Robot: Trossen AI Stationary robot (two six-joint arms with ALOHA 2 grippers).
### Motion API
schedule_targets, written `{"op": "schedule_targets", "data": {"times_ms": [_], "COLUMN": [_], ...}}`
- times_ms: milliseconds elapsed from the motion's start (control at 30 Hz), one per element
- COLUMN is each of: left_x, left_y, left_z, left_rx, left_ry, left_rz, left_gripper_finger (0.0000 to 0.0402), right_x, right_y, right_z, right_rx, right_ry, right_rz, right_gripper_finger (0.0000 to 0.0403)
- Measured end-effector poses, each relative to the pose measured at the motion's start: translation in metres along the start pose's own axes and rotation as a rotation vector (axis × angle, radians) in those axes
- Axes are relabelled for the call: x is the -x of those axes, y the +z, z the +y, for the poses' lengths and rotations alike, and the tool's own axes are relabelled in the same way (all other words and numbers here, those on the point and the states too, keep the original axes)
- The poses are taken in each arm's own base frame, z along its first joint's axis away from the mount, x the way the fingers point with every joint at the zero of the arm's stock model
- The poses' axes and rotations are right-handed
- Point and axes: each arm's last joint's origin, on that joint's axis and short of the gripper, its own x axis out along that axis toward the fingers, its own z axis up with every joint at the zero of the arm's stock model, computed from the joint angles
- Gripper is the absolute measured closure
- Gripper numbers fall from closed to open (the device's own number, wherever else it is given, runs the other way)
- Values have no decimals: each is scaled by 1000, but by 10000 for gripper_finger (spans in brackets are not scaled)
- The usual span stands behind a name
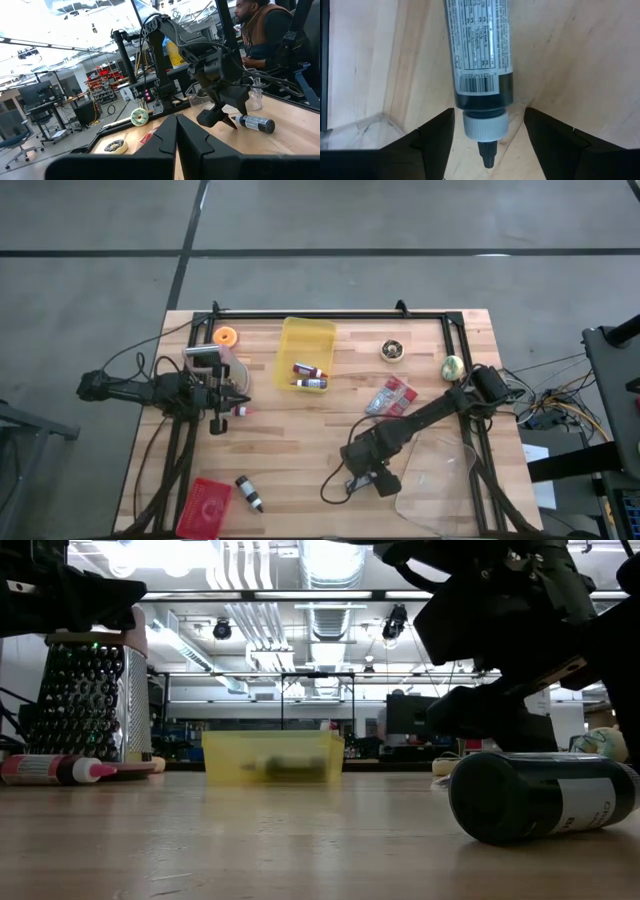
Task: Pick & Place Food Item
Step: Put the right black food coloring into the yellow bin
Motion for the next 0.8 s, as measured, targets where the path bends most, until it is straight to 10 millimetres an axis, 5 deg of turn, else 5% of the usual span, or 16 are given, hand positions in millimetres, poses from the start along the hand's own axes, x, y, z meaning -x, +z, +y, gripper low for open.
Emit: {"op": "schedule_targets", "data": {"times_ms": [800], "left_x": [0], "left_y": [0], "left_z": [0], "left_rx": [0], "left_ry": [0], "left_rz": [0], "left_gripper_finger": [388], "right_x": [-1], "right_y": [-1], "right_z": [-1], "right_rx": [11], "right_ry": [-8], "right_rz": [4], "right_gripper_finger": [279]}}
